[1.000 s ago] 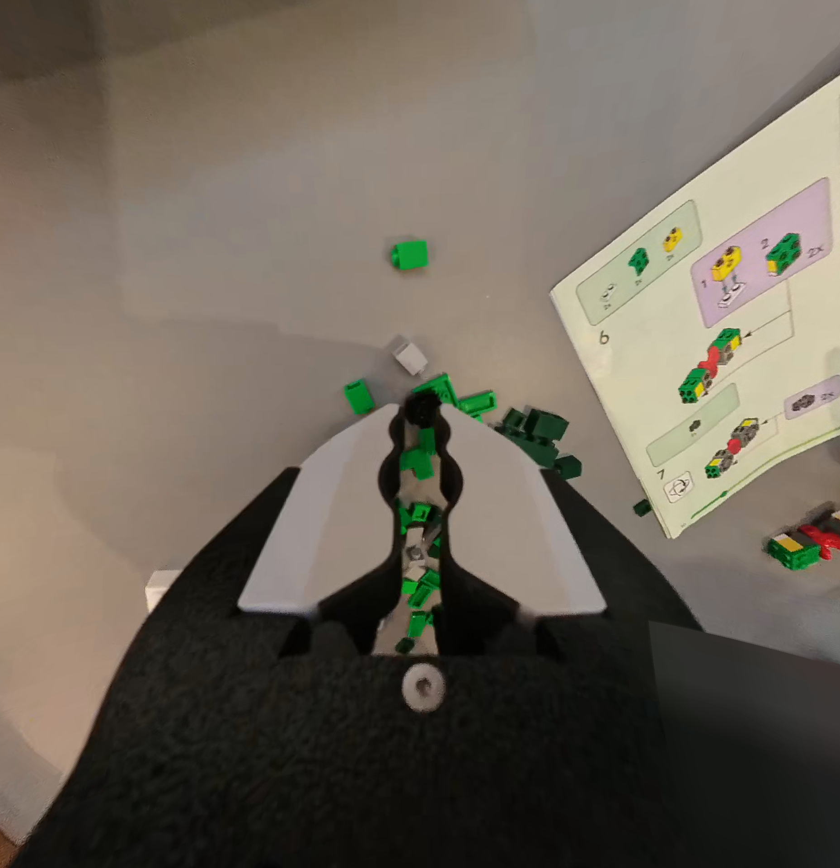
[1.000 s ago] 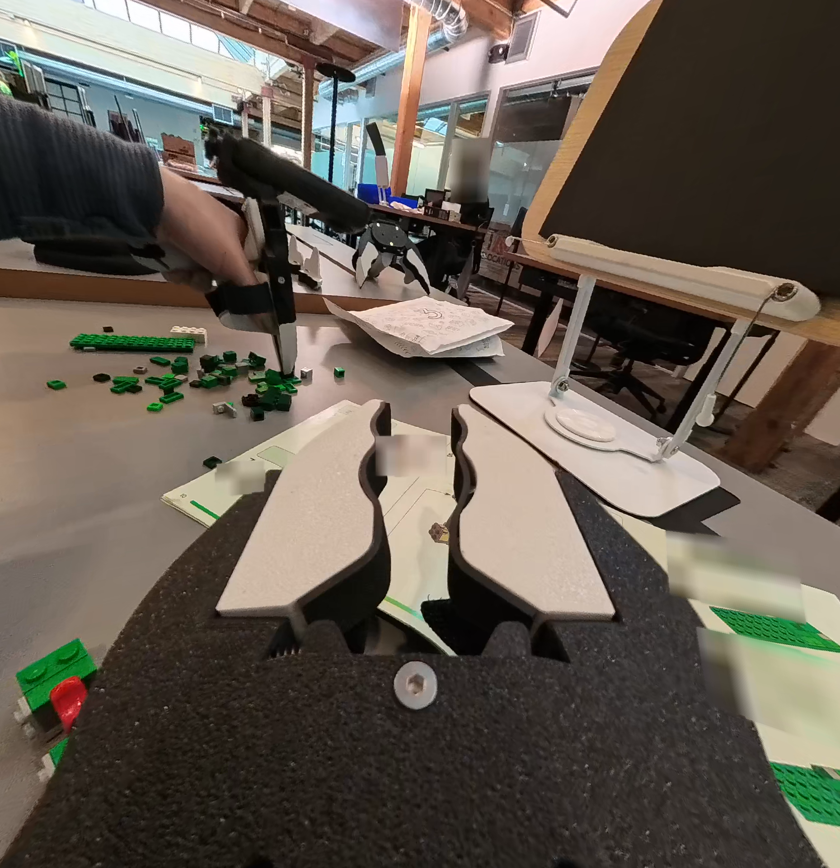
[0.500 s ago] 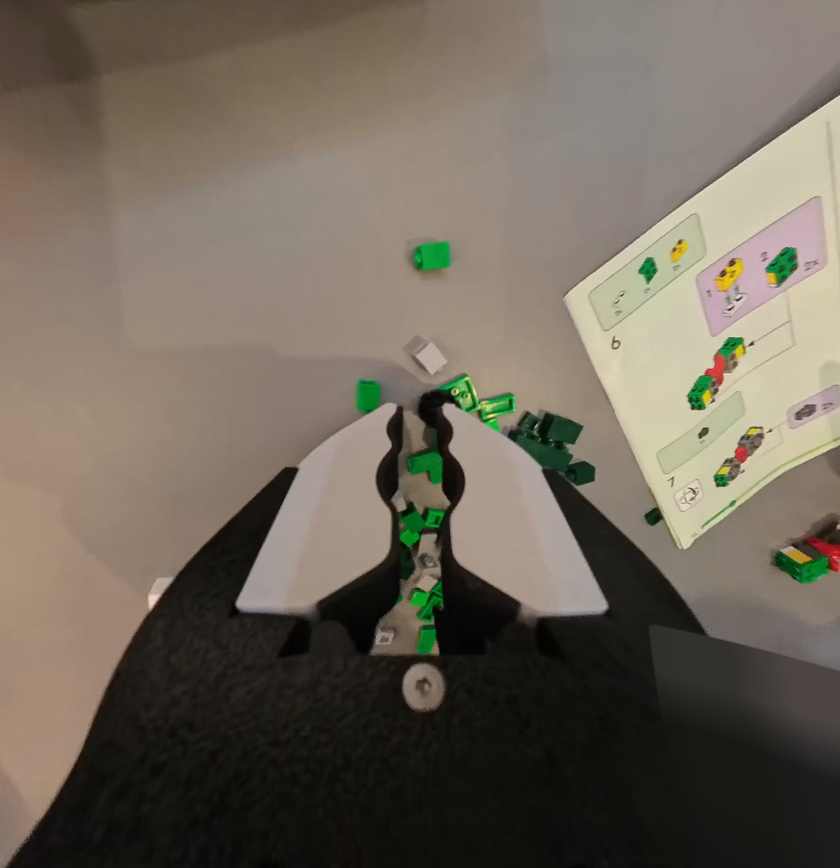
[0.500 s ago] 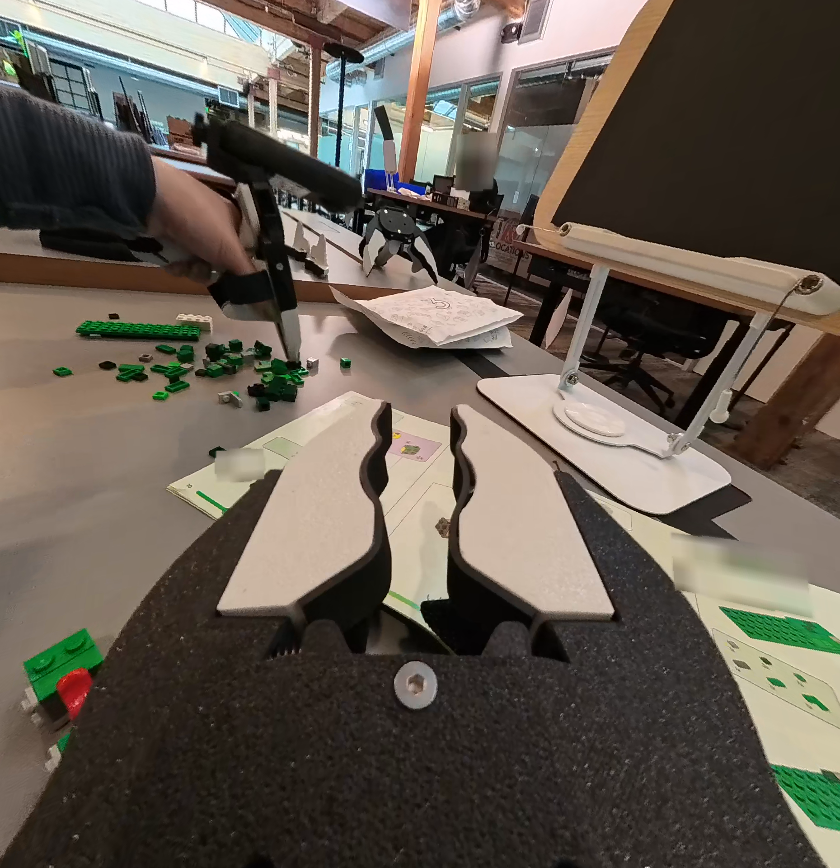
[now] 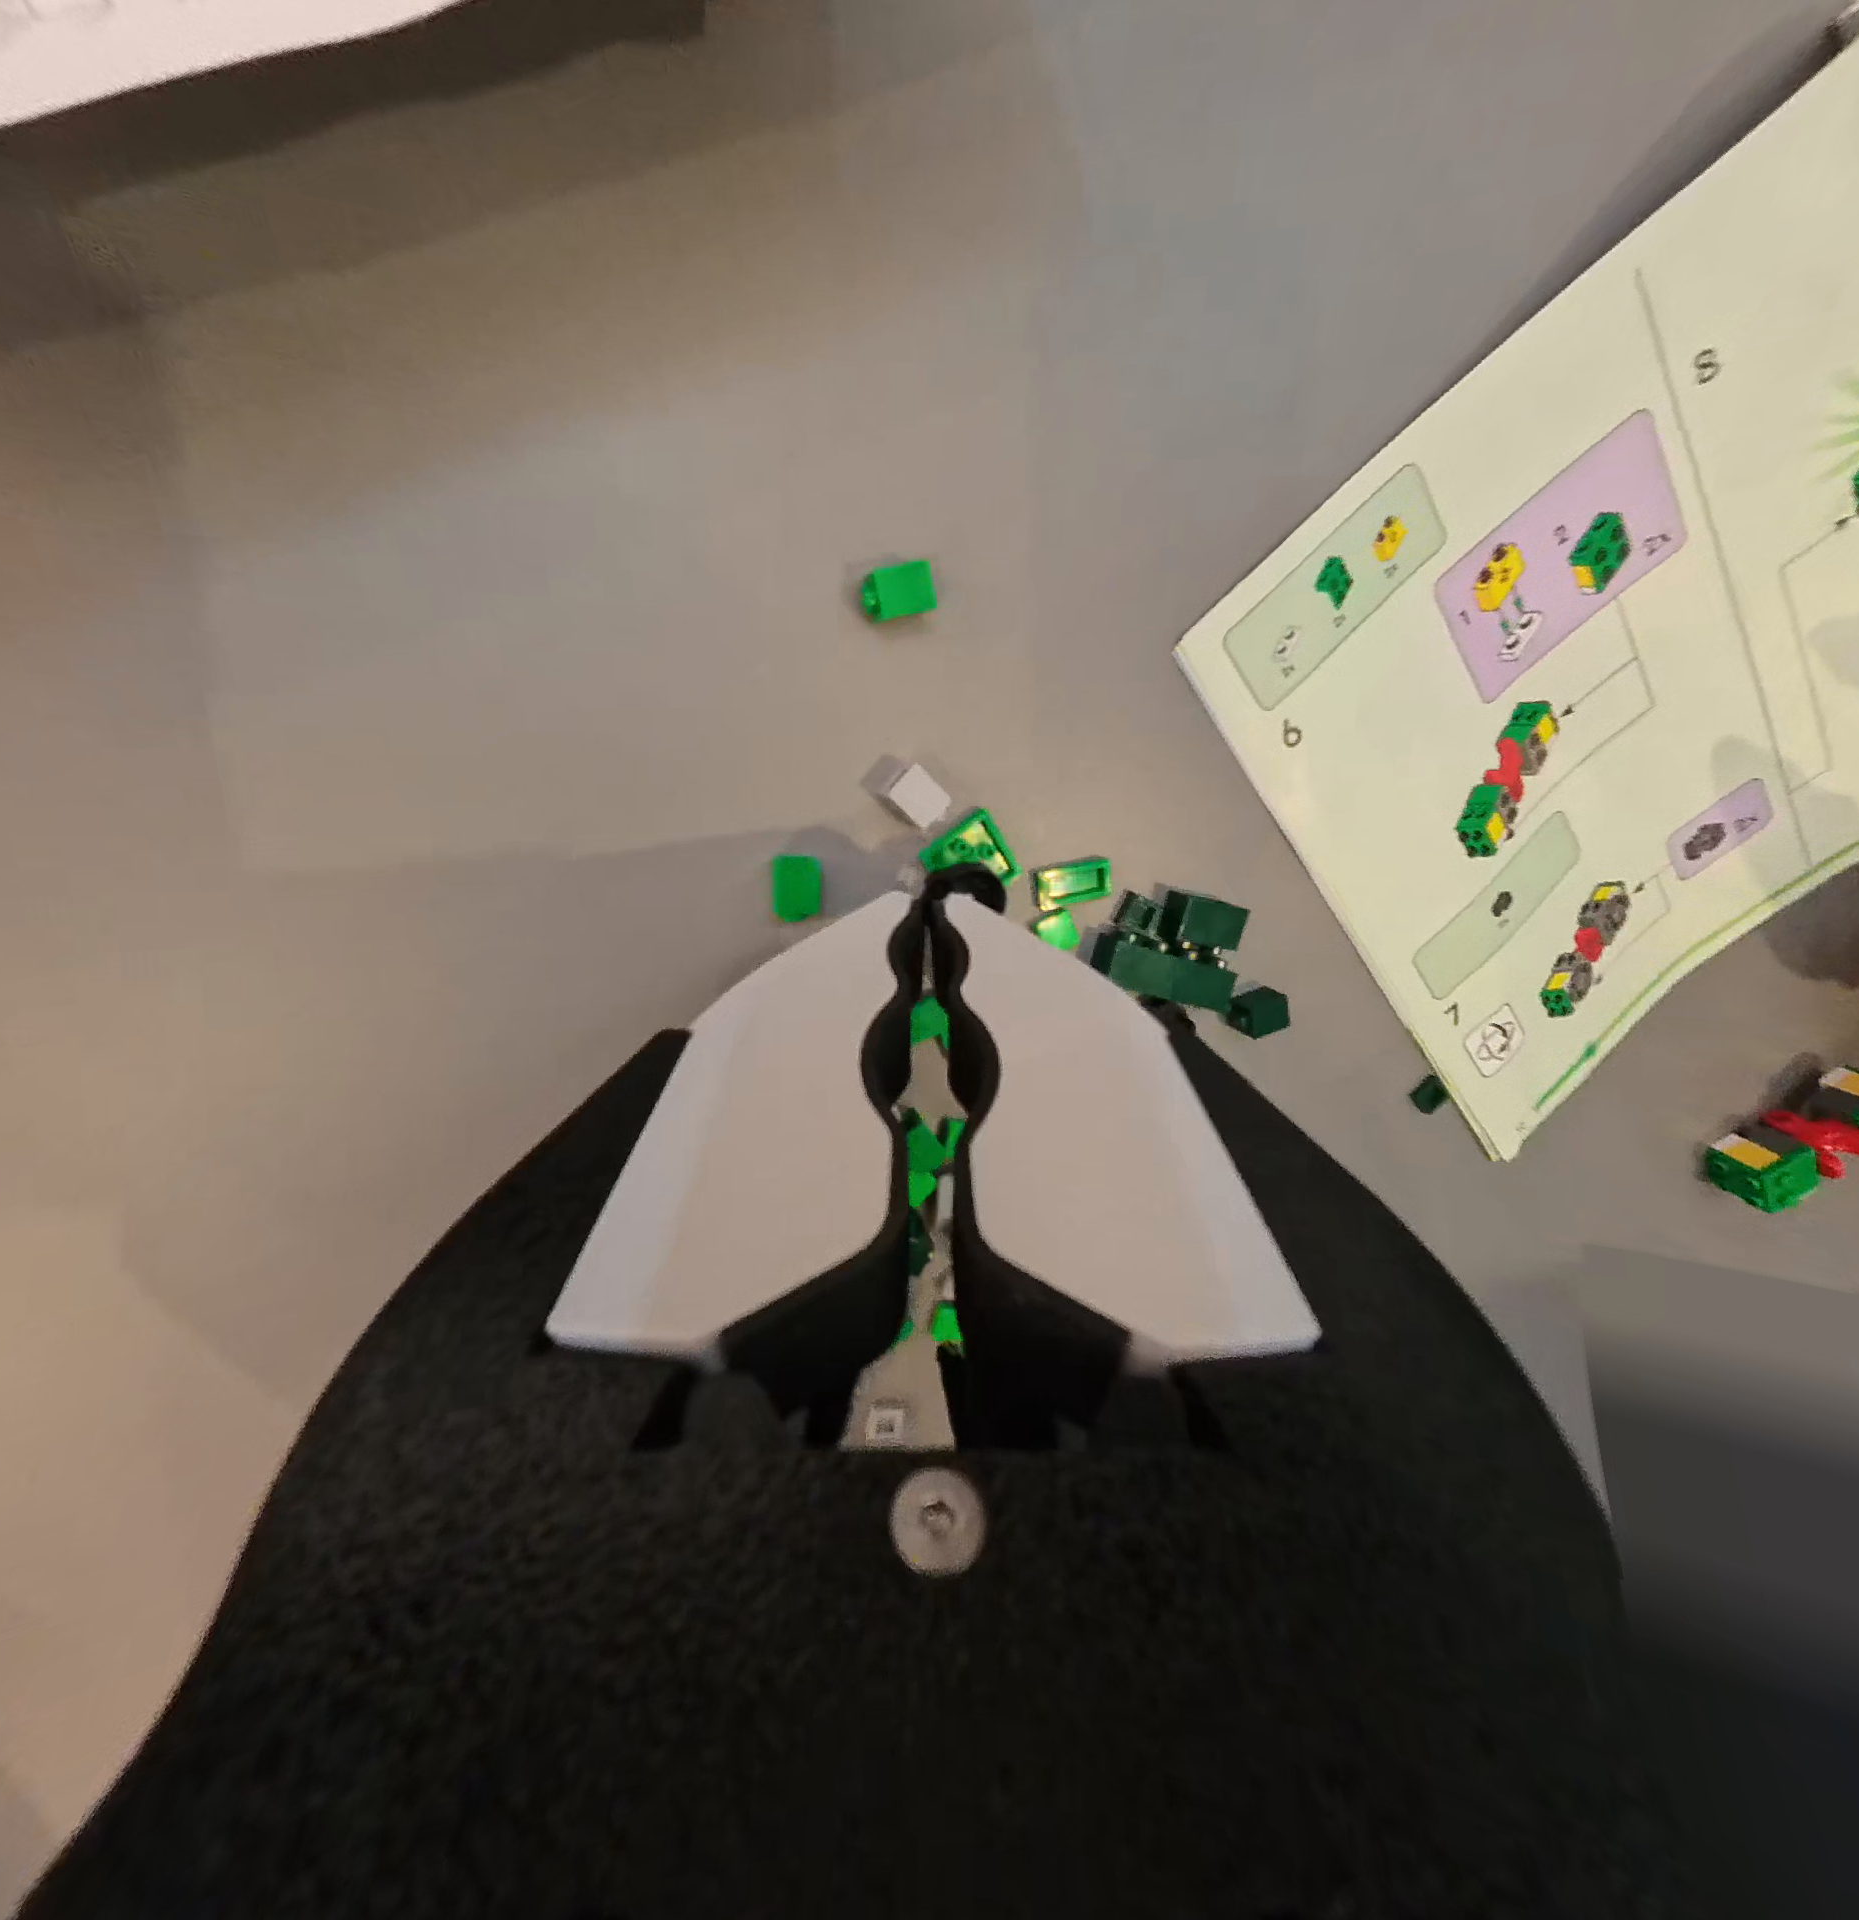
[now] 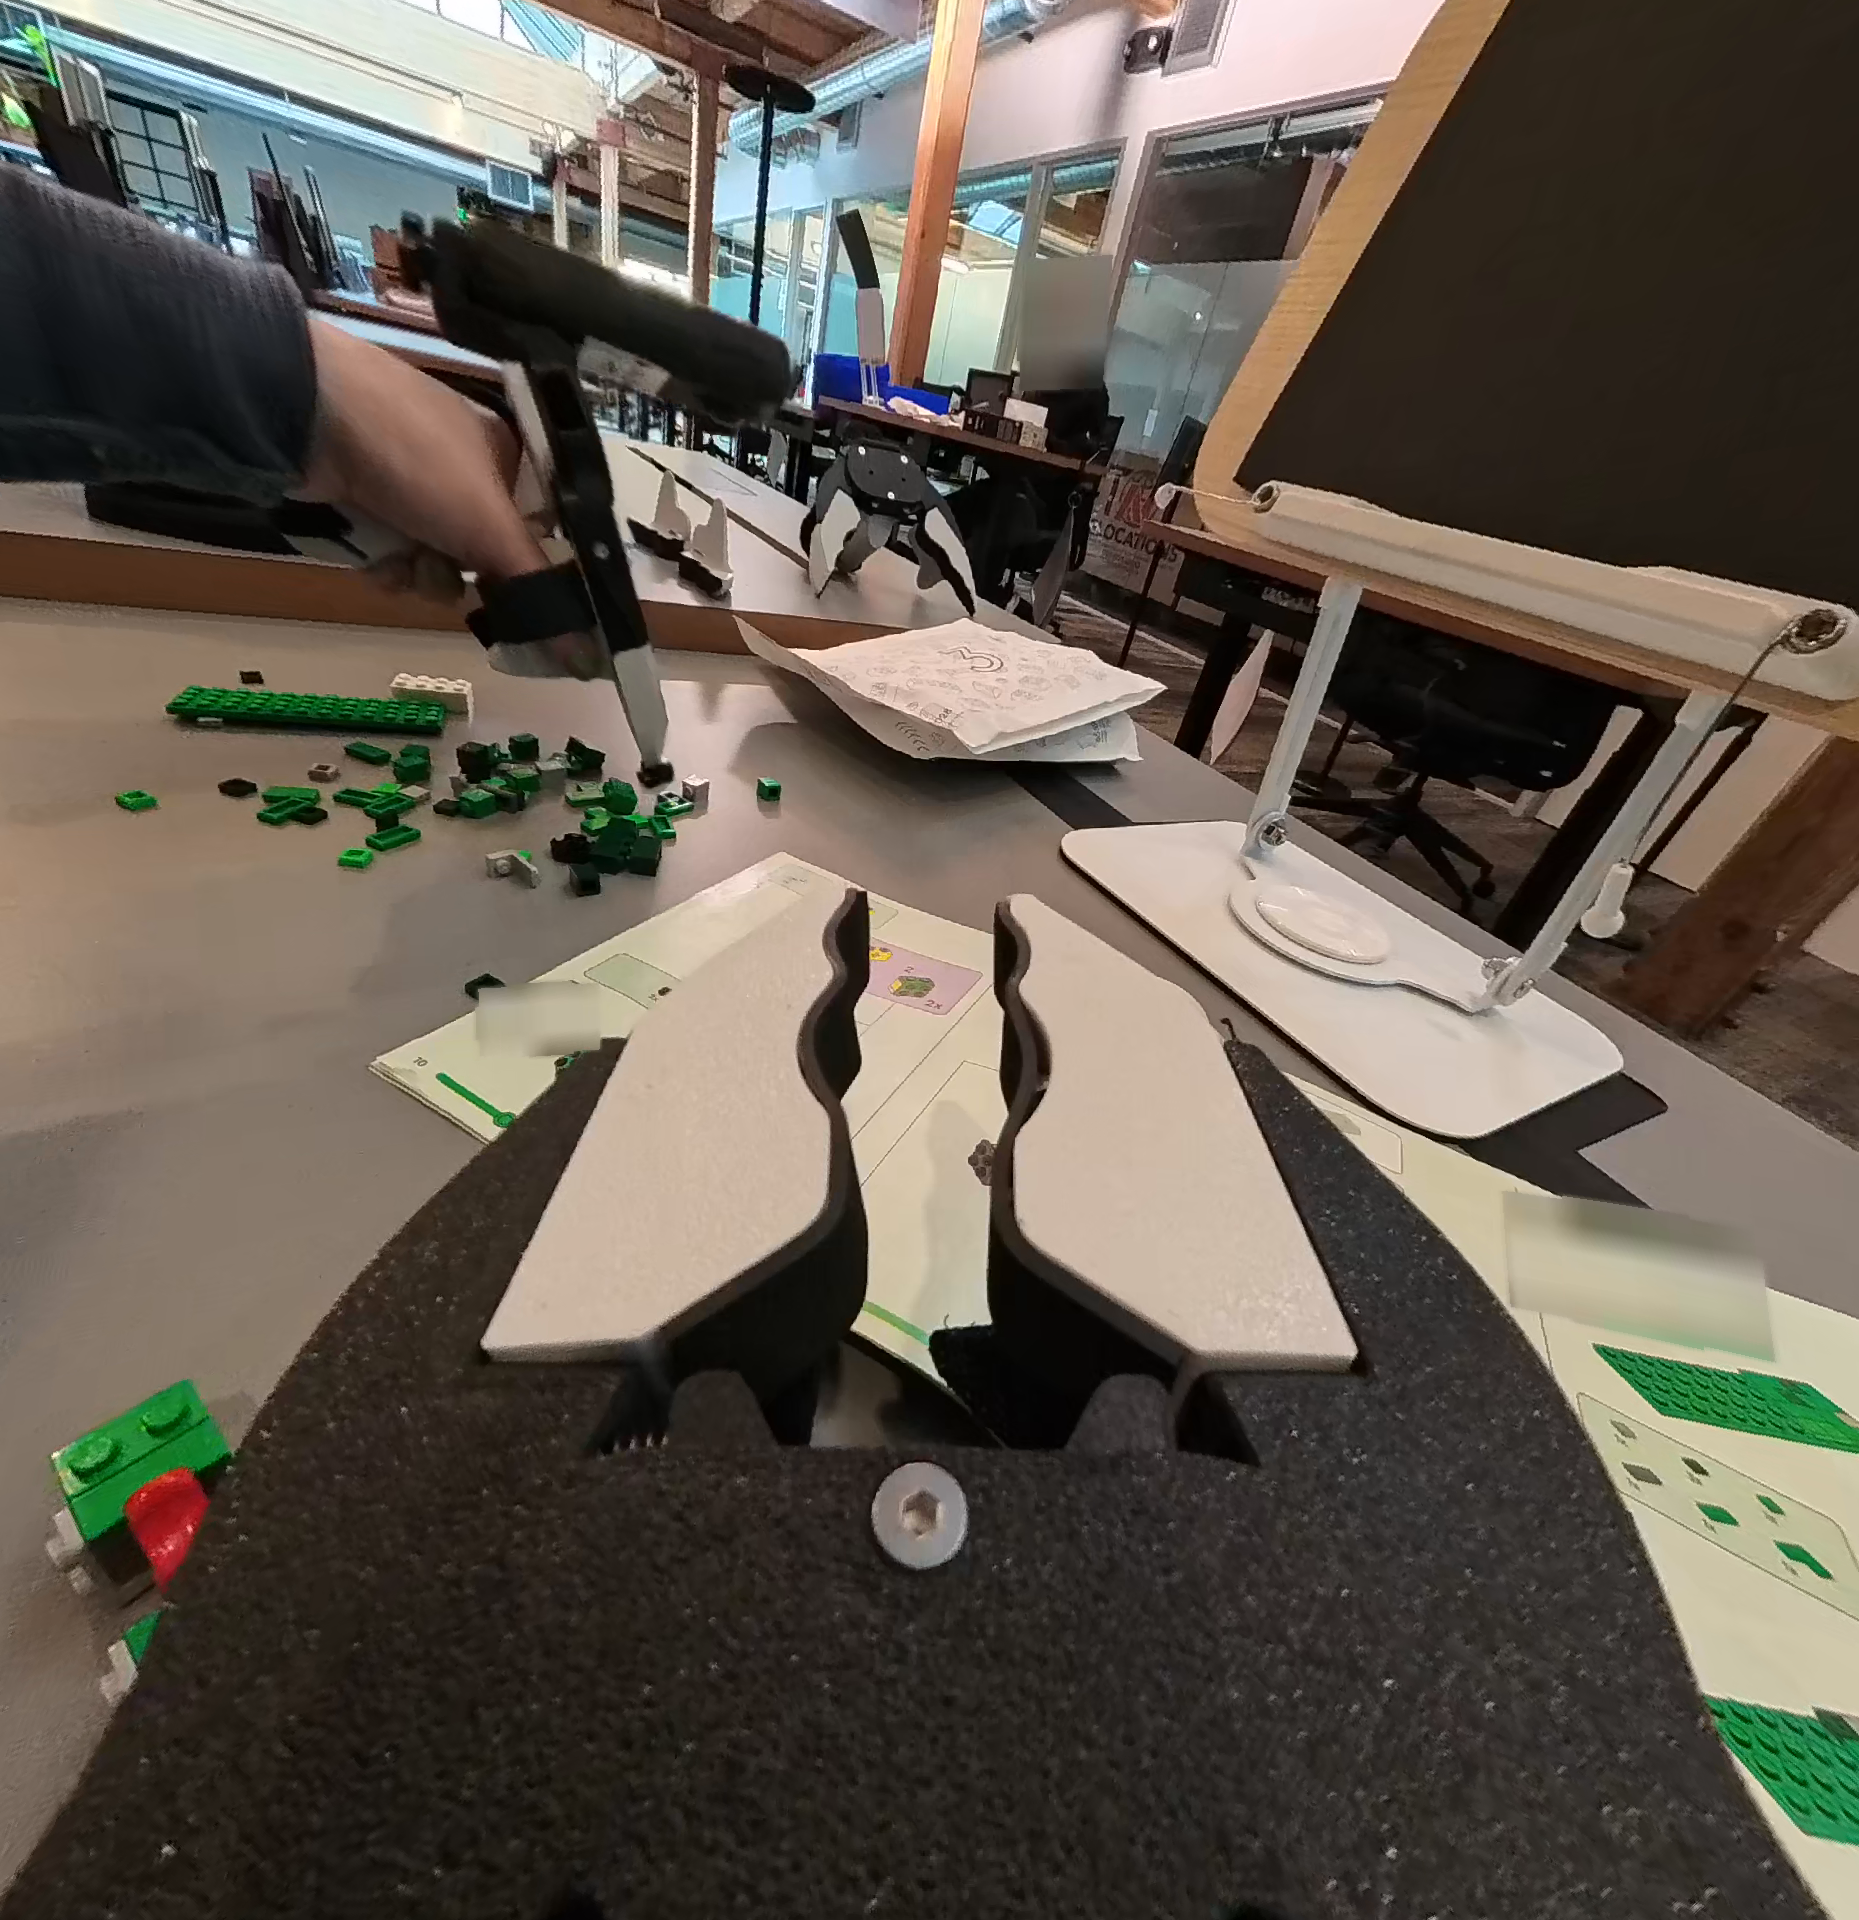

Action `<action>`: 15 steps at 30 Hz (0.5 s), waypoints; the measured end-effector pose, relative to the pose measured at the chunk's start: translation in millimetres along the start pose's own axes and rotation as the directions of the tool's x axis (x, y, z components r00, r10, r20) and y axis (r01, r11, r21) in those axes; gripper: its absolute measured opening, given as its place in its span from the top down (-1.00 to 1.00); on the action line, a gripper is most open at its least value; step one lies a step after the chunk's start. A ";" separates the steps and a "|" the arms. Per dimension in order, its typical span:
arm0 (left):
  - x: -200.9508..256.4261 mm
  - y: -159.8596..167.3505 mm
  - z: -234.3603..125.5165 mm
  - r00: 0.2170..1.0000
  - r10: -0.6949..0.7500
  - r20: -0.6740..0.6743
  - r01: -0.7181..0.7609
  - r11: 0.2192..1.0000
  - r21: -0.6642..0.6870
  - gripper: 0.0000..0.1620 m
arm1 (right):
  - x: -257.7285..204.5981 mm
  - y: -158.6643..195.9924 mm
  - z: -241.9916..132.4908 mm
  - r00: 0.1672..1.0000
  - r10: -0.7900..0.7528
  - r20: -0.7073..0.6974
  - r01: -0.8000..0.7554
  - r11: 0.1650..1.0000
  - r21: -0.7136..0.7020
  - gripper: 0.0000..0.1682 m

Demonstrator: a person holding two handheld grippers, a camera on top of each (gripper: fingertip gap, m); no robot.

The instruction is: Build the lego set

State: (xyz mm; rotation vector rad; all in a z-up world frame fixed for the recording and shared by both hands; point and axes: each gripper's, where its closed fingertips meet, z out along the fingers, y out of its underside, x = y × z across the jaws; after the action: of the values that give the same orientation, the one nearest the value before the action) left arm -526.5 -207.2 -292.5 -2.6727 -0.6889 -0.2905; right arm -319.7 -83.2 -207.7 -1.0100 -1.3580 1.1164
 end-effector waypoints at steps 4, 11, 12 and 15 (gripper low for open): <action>26.9 4.9 -19.7 0.993 0.041 -0.109 -0.033 0.997 0.074 0.99 | 0.2 0.3 -0.2 1.000 -0.003 -0.003 0.003 1.000 -0.002 0.74; 159.5 113.1 -26.2 0.882 0.372 -0.289 -0.376 0.926 0.045 0.99 | 1.2 0.1 -0.7 1.000 -0.002 -0.011 0.002 1.000 -0.002 0.74; 166.9 125.5 -22.1 0.877 0.395 -0.273 -0.399 0.916 0.043 0.99 | 1.2 0.4 -0.6 1.000 -0.003 -0.012 0.003 1.000 -0.004 0.74; 179.9 141.3 -13.4 0.879 0.385 -0.281 -0.381 0.922 0.072 0.97 | 0.4 0.9 -0.3 1.000 -0.012 -0.013 0.012 1.000 -0.010 0.74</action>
State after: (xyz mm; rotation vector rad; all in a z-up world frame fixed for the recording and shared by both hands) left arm -302.7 -251.2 -270.8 -2.5997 -0.0639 -0.5498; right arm -319.5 -82.6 -208.5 -1.0134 -1.3591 1.0931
